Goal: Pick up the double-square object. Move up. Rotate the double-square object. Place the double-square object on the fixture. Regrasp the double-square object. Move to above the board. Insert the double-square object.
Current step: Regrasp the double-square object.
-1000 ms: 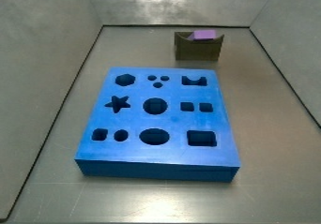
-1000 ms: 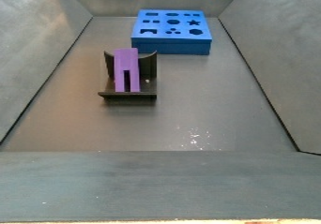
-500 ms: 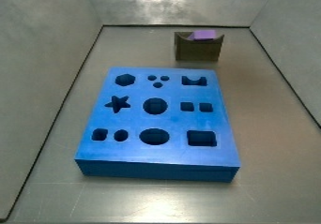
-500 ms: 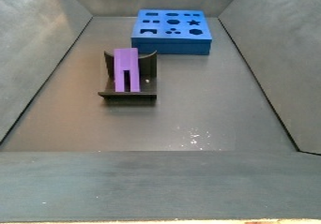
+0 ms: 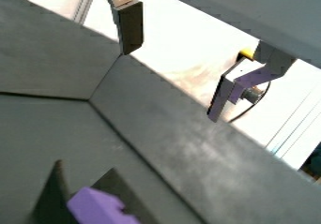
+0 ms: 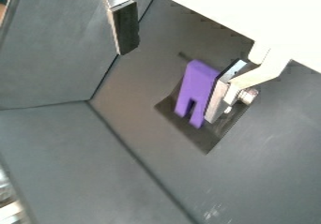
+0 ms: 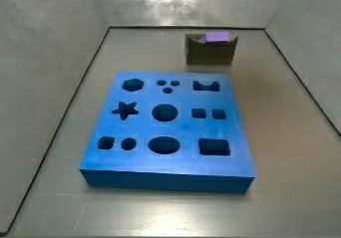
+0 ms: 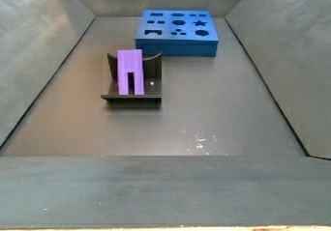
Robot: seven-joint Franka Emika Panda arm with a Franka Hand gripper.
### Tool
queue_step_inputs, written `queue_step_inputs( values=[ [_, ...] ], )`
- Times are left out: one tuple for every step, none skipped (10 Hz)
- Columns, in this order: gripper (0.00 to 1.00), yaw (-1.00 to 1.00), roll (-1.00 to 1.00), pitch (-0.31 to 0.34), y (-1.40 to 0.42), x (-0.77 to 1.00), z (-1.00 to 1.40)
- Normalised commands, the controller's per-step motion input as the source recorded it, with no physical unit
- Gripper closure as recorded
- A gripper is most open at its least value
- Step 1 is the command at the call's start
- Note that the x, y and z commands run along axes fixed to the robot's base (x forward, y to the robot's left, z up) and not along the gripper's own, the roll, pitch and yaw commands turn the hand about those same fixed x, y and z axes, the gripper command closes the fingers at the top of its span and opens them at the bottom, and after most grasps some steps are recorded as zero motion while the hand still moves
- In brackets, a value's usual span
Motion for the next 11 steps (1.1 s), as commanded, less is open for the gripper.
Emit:
queue_step_inputs(
  values=[
    [0.0,0.13,0.45,0.129,-0.05,0.1,-0.02],
    [0.0,0.15,0.26,0.11,-0.03,0.1,-0.01],
    [0.0,0.15,0.22,0.029,0.07,0.04,-1.0],
    [0.0,0.16,0.2,0.01,0.07,0.03,-1.0],
    [0.0,0.14,0.17,-0.028,0.06,0.05,-1.0],
    [0.0,0.12,0.13,-0.047,0.06,0.06,-1.0],
    [0.0,0.1,0.1,-0.074,0.06,0.07,-1.0],
    [0.0,0.08,0.09,-0.085,0.06,0.08,-1.0],
    [0.0,0.05,0.07,-0.094,0.05,0.09,-1.0],
    [0.0,0.03,0.07,-0.095,0.05,0.09,-1.0],
    [0.0,0.0,0.07,-0.085,0.04,0.1,-1.0]
  ],
)
